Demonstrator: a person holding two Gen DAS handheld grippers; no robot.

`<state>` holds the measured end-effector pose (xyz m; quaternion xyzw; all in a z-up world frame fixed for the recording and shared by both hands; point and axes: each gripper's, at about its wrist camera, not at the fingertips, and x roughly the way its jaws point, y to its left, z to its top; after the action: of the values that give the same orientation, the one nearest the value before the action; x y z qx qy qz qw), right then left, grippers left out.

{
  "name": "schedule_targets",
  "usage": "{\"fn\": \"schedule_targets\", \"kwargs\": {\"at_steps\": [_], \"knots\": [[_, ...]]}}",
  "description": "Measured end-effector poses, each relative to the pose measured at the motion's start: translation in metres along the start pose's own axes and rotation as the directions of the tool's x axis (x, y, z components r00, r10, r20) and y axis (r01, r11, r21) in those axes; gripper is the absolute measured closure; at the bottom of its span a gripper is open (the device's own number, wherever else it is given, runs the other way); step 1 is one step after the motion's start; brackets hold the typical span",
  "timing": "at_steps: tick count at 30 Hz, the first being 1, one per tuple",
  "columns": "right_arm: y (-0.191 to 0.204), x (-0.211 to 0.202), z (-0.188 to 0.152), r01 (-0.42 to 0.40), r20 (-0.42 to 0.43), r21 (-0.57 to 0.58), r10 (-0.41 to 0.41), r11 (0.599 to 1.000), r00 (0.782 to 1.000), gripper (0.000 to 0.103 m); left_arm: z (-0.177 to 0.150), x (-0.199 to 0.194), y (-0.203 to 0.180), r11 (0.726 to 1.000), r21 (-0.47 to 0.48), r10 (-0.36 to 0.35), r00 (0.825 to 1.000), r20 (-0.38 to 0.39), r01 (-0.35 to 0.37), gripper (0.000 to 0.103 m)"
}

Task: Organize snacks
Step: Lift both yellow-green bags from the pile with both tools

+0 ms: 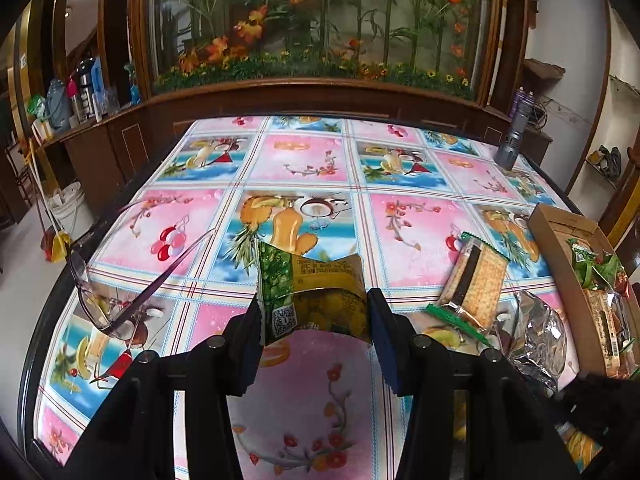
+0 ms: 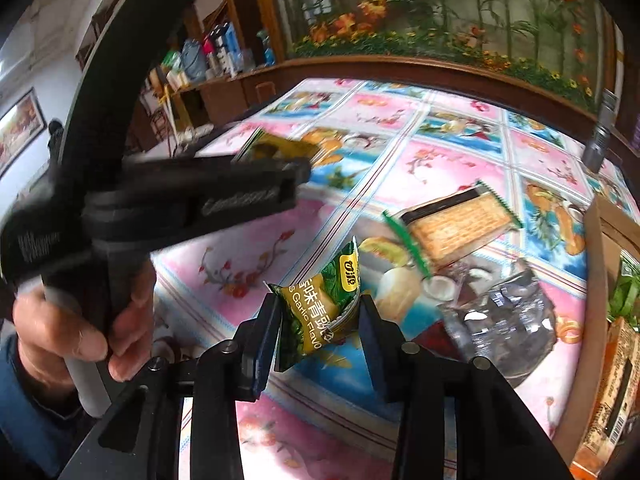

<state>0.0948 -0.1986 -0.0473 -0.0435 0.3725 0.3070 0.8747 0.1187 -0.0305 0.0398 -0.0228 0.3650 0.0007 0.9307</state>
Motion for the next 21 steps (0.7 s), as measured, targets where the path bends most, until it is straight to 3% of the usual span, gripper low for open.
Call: {"fn": "schedule_targets", "kwargs": {"at_steps": [10, 21], "knots": [[-0.054, -0.035, 0.013, 0.096, 0.126, 0.206, -0.124, 0.974, 0.984, 0.06, -0.01, -0.015, -0.032, 0.994, 0.106, 0.013, 0.997, 0.082, -0.022, 0.056], [-0.061, -0.046, 0.014, 0.111, 0.151, 0.235, -0.149, 0.966, 0.977, 0.06, -0.02, -0.024, -0.059, 0.966, 0.229, 0.079, 0.979, 0.187, -0.121, 0.056]]}}
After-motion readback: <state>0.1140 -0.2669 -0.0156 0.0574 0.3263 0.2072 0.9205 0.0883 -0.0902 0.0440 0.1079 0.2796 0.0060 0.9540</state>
